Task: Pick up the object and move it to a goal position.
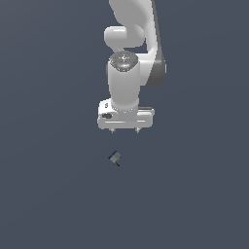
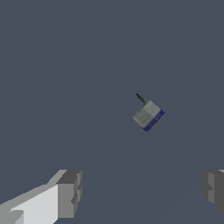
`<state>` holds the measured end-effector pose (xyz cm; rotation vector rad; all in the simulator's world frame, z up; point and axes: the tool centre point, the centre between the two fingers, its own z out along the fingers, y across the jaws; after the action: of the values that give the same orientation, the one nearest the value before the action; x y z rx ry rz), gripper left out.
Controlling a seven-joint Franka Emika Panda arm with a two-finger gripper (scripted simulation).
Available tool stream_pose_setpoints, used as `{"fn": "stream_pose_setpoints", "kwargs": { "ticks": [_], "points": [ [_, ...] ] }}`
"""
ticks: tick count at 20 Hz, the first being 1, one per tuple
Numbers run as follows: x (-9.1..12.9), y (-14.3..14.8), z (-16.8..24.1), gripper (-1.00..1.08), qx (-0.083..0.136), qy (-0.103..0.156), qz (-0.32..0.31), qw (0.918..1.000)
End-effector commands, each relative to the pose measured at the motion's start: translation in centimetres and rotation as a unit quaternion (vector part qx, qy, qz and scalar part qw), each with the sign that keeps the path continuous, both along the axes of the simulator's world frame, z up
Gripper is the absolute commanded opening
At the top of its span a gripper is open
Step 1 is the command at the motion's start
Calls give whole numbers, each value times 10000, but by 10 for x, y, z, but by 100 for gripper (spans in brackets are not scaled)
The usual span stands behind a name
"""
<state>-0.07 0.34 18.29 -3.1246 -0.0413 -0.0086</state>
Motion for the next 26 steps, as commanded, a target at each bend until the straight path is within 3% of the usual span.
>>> {"fn": "stream_pose_setpoints", "kwargs": {
  "ticks": [1, 9, 17, 26],
  "points": [
    [-1, 2, 1, 100, 26, 17, -30, 10000],
    [2, 0, -3, 100, 7, 13, 128, 9999],
    [11, -6, -19, 100, -39, 12, 716, 9974],
    [27, -18, -52, 100, -92, 16, 1835, 9830]
  ]
}}
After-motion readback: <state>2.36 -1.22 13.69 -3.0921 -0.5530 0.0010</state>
